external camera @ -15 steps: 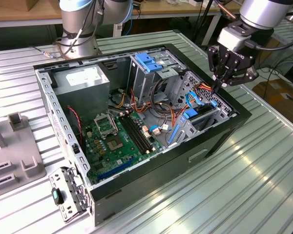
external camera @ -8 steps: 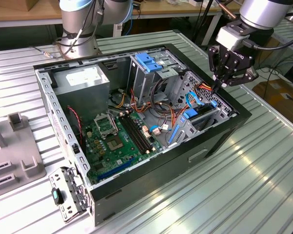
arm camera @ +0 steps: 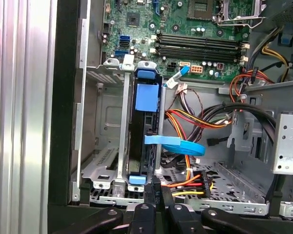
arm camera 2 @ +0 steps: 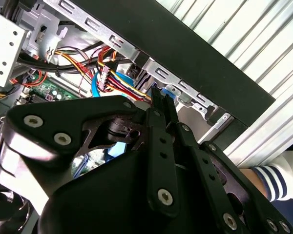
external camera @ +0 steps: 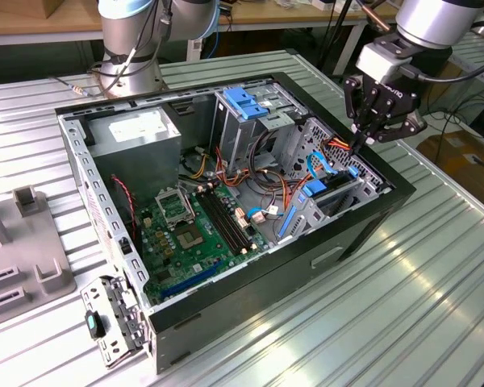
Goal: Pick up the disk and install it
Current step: 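Insert the second disk wire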
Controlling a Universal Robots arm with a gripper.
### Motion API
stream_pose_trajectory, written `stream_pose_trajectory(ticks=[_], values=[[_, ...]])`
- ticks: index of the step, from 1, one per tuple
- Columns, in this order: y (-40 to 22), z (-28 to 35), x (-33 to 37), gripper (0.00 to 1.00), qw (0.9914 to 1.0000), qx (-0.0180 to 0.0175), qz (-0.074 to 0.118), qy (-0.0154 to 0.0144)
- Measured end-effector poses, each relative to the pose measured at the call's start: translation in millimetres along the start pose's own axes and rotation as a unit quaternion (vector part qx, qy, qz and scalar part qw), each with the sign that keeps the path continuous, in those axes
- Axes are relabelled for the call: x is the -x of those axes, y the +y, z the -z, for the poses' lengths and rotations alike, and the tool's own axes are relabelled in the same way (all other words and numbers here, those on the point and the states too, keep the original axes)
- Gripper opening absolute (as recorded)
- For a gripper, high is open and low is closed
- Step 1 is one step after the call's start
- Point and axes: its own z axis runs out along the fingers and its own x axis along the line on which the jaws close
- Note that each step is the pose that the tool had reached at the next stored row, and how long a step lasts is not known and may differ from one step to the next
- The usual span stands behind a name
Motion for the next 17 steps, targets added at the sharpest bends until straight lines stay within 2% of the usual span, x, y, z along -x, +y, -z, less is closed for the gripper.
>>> stream_pose_trajectory(ticks=[4,6,10,14,17], values=[[0.0,-0.3,0.0,0.17,0.99985,0.0001,-0.017,0.001],[0.0,-0.5,0.0,0.17,0.99951,0.0002,-0.031,0.0019],[0.0,-0.5,0.0,0.17,0.99941,0.0002,-0.034,0.0021],[0.3,-1.0,0.1,0.17,0.99815,0.0003,-0.061,0.004],[4.2,-2.1,0.3,0.17,0.9981,-0.0008,-0.061,0.0039]])
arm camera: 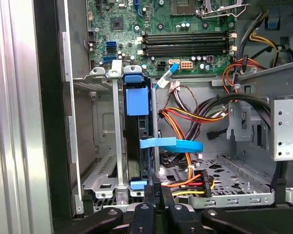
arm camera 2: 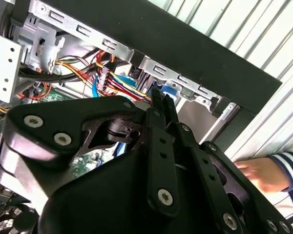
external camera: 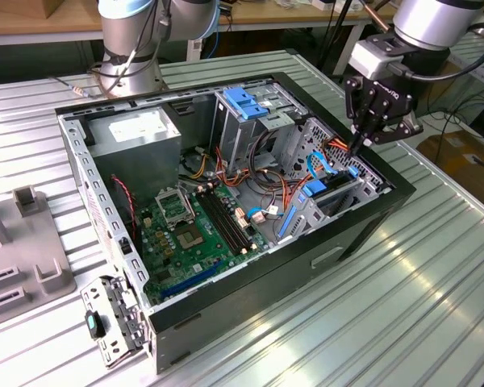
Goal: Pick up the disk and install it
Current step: 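Insert the second disk wire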
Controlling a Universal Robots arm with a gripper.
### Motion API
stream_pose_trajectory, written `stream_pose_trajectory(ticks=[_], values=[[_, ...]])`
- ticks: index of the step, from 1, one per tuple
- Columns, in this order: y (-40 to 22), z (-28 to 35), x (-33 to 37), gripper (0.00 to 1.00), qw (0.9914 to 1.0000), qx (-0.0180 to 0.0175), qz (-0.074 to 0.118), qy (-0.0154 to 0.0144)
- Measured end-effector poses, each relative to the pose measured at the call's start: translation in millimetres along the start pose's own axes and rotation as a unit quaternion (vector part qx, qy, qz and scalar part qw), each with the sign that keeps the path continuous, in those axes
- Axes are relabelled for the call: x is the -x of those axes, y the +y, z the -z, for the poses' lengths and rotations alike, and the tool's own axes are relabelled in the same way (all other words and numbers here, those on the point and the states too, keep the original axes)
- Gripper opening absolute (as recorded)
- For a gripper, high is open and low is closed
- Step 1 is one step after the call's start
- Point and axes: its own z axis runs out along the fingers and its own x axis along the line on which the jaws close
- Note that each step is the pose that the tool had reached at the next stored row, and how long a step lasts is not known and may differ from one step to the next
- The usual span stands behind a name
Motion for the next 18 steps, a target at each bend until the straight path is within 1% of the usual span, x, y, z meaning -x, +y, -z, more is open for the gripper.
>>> stream_pose_trajectory(ticks=[2,4,5,6,8,10,12,18], values=[[1.3,-1.1,0.0,0.17,1.0,-0.0019,0.0,-0.0013],[4.1,-2.8,-0.2,0.17,0.99997,-0.0054,0.001,-0.0052],[4.4,-2.9,-0.2,0.17,0.99997,-0.0059,0.001,-0.0054],[4.5,-3.0,-0.2,0.17,0.99997,-0.006,0.001,-0.0055],[5.1,-5.6,-0.2,0.17,0.99997,-0.006,0.001,-0.0055],[5.2,-5.8,-0.2,0.17,0.99997,-0.006,0.001,-0.0054],[5.5,-8.8,-0.2,0.17,0.99997,-0.006,0.001,-0.0054],[6.1,-8.7,-0.3,0.17,0.99997,-0.006,0.001,-0.0055]])
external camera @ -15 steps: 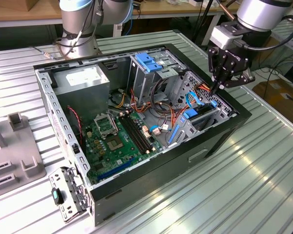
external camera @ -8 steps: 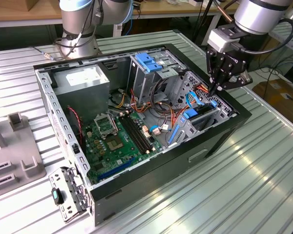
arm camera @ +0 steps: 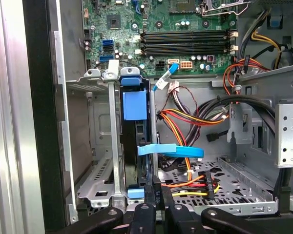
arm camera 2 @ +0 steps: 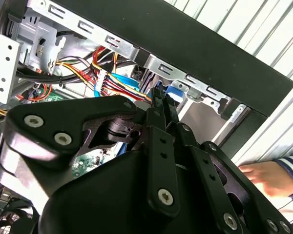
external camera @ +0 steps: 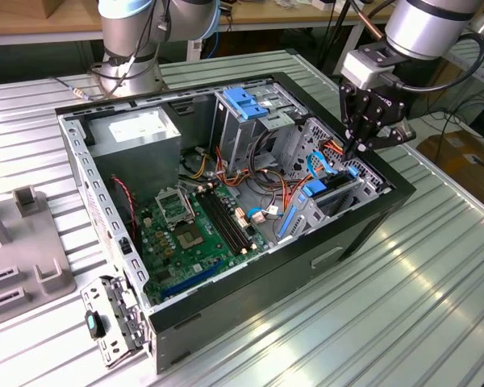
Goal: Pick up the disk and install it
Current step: 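Insert the second disk wire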
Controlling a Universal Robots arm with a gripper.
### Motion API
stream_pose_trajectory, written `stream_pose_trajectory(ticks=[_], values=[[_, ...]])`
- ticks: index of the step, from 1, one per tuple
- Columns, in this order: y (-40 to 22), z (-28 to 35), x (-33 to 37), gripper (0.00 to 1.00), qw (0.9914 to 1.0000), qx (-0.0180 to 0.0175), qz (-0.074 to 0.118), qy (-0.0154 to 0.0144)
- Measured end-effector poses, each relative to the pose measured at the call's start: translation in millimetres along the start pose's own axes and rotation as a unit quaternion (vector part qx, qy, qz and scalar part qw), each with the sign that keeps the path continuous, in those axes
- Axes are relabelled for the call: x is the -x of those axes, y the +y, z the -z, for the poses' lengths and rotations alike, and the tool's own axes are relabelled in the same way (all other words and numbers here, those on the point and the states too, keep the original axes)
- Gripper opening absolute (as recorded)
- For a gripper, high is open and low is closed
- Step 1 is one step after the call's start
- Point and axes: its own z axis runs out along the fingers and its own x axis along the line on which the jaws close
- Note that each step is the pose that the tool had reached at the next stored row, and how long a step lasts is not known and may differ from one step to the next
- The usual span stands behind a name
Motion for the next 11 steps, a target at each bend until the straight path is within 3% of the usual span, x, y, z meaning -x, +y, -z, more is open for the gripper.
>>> stream_pose_trajectory(ticks=[11], values=[[6.7,-1.6,-1.7,0.17,1.0,-0.0003,0.0,-0.0001]])
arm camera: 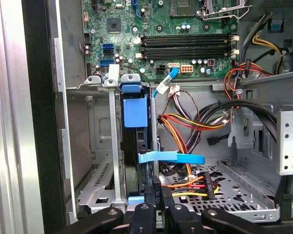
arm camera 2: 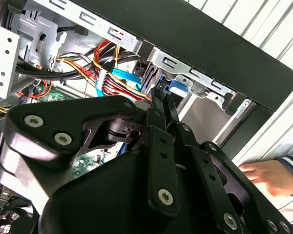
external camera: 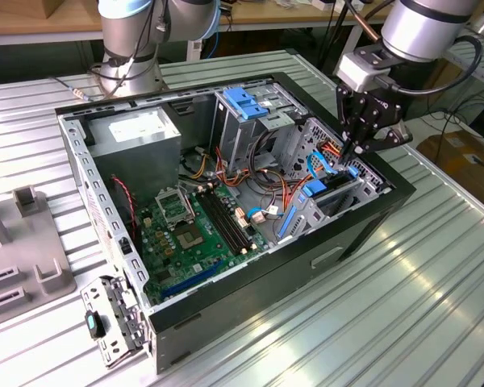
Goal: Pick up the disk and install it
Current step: 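Insert the second disk wire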
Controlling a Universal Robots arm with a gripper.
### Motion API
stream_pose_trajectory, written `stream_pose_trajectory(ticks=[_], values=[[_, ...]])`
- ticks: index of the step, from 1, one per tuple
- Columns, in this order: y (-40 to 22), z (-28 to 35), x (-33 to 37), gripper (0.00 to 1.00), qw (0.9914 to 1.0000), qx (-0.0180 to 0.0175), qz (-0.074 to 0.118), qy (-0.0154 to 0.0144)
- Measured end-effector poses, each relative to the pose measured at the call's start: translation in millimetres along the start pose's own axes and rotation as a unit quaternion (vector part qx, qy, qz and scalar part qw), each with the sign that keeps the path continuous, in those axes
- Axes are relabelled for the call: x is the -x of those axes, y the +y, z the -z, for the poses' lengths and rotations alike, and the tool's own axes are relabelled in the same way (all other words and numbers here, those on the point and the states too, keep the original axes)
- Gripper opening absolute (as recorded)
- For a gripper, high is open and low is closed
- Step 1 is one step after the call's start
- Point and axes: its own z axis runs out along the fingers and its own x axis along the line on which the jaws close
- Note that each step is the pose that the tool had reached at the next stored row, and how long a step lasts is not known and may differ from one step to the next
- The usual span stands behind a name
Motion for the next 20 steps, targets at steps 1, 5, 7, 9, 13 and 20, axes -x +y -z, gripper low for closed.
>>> stream_pose_trajectory(ticks=[1,5,7,9,13,20], values=[[0.4,-0.1,-1.1,0.17,1.0,0.0,0.0,0.0001],[3.0,-1.4,-4.0,0.17,1.0,-0.0001,0.001,-0.0001],[4.3,-1.5,-4.4,0.17,1.0,-0.0001,0.001,0.0001],[4.7,-1.8,-4.6,0.17,1.0,-0.0001,0.001,0.0],[4.8,-2.3,-4.6,0.17,1.0,-0.0001,0.001,-0.0001],[5.3,-7.9,-5.3,0.17,1.0,-0.0001,0.001,0.0]])
